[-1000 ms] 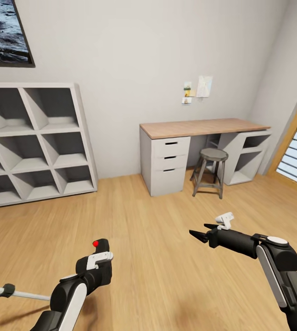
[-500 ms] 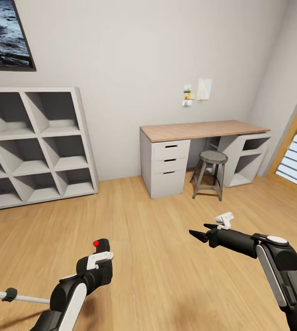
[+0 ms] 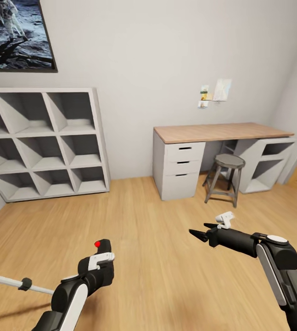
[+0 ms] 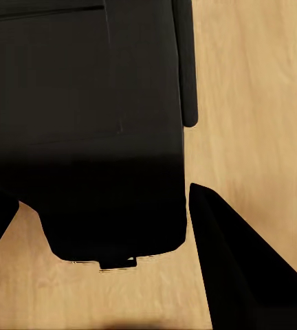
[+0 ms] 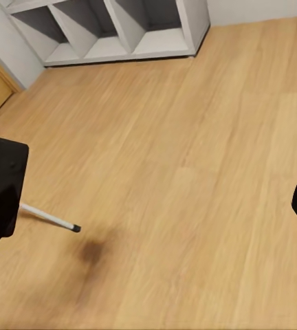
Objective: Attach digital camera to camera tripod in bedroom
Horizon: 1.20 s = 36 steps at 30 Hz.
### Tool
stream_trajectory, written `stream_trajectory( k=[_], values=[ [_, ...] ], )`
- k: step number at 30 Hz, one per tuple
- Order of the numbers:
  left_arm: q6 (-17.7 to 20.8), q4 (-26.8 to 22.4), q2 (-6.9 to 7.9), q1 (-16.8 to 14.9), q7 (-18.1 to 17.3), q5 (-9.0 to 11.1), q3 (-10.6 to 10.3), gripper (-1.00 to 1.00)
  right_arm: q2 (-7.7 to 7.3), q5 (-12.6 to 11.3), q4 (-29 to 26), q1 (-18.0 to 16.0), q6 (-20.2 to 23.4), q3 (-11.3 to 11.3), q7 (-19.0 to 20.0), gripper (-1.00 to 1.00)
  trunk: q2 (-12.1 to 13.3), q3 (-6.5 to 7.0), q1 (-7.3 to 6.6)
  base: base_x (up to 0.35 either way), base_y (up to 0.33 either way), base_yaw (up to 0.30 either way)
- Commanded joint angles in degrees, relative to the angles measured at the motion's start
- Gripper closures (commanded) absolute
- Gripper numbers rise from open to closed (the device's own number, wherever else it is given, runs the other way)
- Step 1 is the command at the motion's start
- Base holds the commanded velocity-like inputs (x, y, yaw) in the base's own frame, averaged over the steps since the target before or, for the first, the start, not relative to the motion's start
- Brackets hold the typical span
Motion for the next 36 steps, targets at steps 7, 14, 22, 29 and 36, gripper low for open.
stream_trajectory(
  k=[7, 14, 22, 29, 36],
  values=[
    [0.25, 0.04, 0.00, -0.07, 0.44, 0.29, 0.01, 1.00, -0.02, -0.43, -0.02, 0.03, 0.43, -0.05, -0.07, -1.00, -0.02, -0.05, 0.01, 0.219, -0.217, 0.250],
    [0.23, 0.09, 0.00, -0.09, 0.54, 0.20, 0.12, 1.00, -0.02, -0.43, -0.02, 0.13, 0.35, -0.05, -0.07, -1.00, -0.02, -0.05, 0.01, 0.244, -0.232, 0.251],
    [0.17, 0.16, 0.06, -0.11, 0.69, 0.13, 0.29, 1.00, 0.00, -0.44, -0.02, 0.16, 0.34, -0.02, -0.07, -1.00, -0.02, -0.05, 0.01, 0.257, -0.232, 0.251],
    [0.18, 0.18, 0.09, -0.07, 0.80, 0.12, 0.31, 1.00, 0.05, -0.43, -0.02, 0.25, 0.29, 0.03, -0.07, -1.00, -0.02, -0.05, 0.01, 0.259, -0.231, 0.251],
    [0.19, 0.18, 0.08, -0.06, 0.98, 0.10, 0.42, 1.00, 0.07, -0.43, -0.02, 0.38, 0.16, 0.03, -0.07, -1.00, -0.02, -0.05, 0.01, 0.259, -0.230, 0.251]
  ],
)
